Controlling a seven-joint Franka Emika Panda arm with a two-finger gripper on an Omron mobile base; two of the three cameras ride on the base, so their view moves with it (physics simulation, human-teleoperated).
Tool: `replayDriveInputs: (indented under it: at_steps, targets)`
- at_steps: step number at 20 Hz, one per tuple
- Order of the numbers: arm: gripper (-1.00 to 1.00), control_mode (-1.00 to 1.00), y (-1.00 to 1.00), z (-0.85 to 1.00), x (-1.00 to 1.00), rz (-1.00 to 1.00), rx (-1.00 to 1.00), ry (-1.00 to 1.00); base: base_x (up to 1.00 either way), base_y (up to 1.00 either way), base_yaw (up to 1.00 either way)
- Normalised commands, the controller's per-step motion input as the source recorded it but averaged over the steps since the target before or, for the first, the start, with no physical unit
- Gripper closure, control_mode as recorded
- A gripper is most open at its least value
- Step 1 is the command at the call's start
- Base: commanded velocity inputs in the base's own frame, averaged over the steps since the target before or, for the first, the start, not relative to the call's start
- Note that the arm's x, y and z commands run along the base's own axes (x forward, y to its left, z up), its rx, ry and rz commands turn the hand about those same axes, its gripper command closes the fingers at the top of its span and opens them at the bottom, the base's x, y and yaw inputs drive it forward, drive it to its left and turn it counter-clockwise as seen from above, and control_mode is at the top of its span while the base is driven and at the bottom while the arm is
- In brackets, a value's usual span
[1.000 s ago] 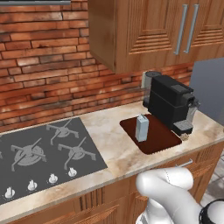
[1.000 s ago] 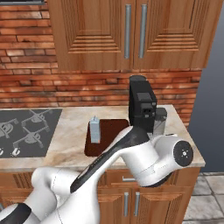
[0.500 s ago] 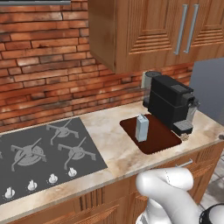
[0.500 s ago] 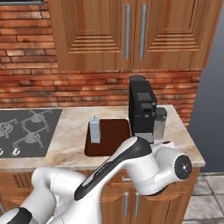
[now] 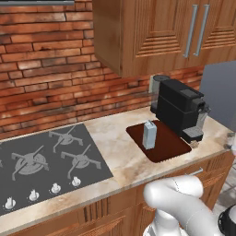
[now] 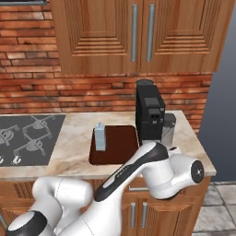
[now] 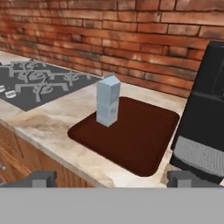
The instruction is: Take out the milk from the fridge and place it on the tray on the counter. Then take the sugar cube near the tray and place it in the tray.
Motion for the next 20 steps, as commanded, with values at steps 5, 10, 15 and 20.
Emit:
replayDriveInputs:
  at_steps: [5,10,15,20]
  targets:
    - [-1.00,-1.00,0.02,-0.25,0.48,0.08,0.01,0.00,0.00,0.00,0.00]
    - [-1.00,-1.00,0.01,-0.28,0.33,0.03,0.01,0.00,0.00,0.00,0.00]
    - [-1.00,-1.00,0.00,-0.47,0.20,0.02,0.03,-0.01,0.00,0.00,0.00]
    - [-1.00,-1.00,0.01,-0.41,0.12,0.00,0.06,-0.01,0.00,0.00,0.00]
